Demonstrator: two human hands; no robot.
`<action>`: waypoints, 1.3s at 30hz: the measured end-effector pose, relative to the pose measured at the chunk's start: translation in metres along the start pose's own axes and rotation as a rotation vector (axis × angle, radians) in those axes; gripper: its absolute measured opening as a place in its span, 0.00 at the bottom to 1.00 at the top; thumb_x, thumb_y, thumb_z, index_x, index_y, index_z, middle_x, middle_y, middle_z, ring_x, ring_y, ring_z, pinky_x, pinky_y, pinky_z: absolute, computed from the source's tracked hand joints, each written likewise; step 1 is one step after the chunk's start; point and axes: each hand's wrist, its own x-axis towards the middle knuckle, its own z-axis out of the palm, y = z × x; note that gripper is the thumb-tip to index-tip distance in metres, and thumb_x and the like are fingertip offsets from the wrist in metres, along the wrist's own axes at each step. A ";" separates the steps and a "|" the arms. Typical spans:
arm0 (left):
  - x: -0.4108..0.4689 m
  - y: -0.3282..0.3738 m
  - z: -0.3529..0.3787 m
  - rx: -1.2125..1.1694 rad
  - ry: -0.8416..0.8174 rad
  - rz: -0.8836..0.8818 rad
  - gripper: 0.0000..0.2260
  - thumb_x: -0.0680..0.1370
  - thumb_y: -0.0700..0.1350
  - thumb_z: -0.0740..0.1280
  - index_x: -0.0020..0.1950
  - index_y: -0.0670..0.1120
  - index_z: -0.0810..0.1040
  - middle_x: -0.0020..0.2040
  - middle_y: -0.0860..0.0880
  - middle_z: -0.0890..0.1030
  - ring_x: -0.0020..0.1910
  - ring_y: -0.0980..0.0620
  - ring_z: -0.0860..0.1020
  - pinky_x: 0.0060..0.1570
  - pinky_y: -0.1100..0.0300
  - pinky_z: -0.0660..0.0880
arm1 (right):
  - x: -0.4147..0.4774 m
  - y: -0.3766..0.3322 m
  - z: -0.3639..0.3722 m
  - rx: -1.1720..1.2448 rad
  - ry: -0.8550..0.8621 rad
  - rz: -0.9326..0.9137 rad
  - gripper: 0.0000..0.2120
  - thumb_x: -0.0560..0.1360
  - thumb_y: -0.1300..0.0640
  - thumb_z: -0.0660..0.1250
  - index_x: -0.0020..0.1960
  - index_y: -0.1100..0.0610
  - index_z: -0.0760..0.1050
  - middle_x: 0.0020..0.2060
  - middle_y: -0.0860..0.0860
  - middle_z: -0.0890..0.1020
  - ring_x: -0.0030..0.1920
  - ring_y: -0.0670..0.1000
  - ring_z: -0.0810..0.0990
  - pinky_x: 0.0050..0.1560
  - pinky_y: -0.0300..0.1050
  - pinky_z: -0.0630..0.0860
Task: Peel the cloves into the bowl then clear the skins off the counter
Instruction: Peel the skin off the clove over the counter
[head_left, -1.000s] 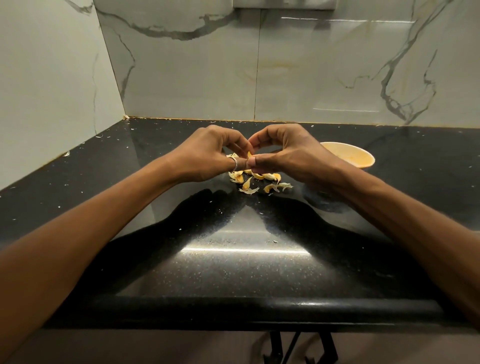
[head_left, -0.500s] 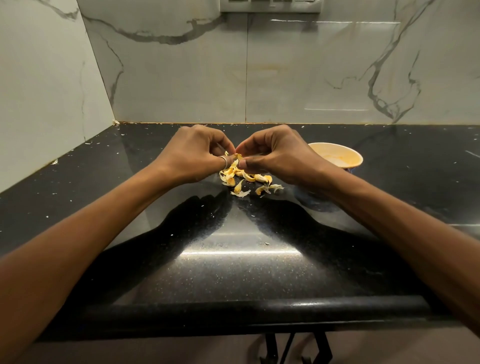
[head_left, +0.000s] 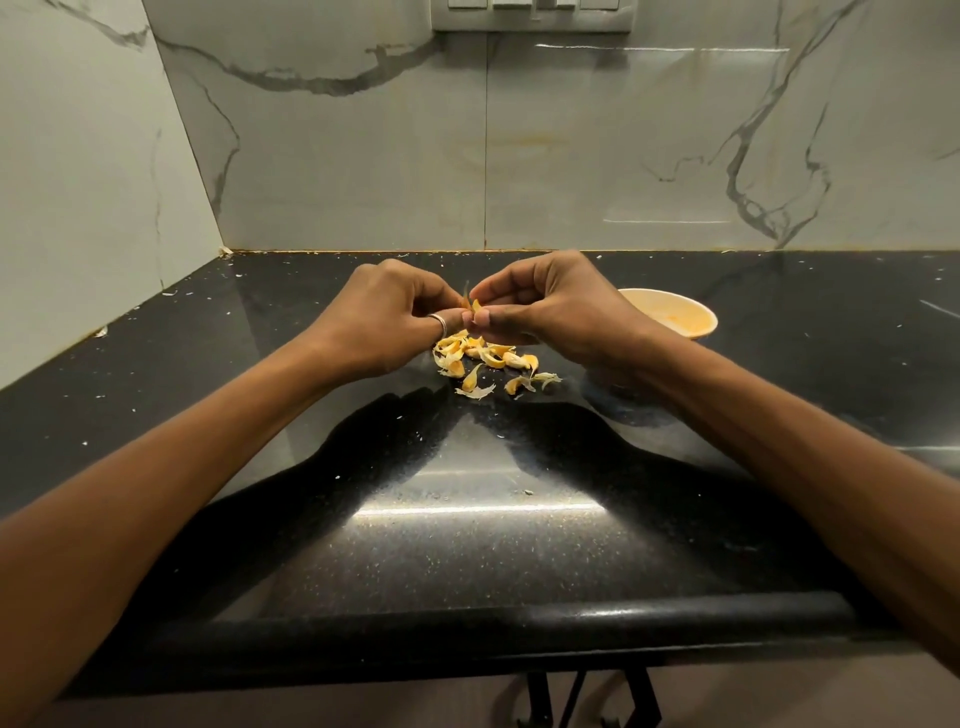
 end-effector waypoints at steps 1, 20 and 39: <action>0.001 -0.001 0.000 0.002 0.003 0.005 0.08 0.78 0.52 0.72 0.51 0.50 0.86 0.39 0.56 0.84 0.38 0.60 0.80 0.39 0.60 0.76 | -0.001 0.000 0.000 -0.018 0.002 -0.009 0.11 0.73 0.65 0.74 0.56 0.64 0.82 0.46 0.58 0.87 0.49 0.56 0.87 0.52 0.49 0.83; -0.003 0.000 0.005 -0.057 0.107 0.034 0.04 0.76 0.45 0.73 0.42 0.47 0.84 0.33 0.52 0.81 0.30 0.58 0.75 0.32 0.63 0.72 | -0.003 0.000 0.004 -0.150 0.050 -0.073 0.10 0.76 0.65 0.72 0.57 0.62 0.79 0.44 0.58 0.86 0.45 0.55 0.87 0.51 0.58 0.84; -0.006 0.016 0.006 -0.408 -0.106 -0.172 0.07 0.76 0.49 0.74 0.49 0.48 0.86 0.34 0.55 0.84 0.33 0.63 0.78 0.38 0.66 0.73 | 0.002 0.006 -0.001 -0.152 0.212 -0.140 0.06 0.73 0.58 0.76 0.48 0.58 0.85 0.42 0.53 0.87 0.46 0.53 0.86 0.53 0.54 0.83</action>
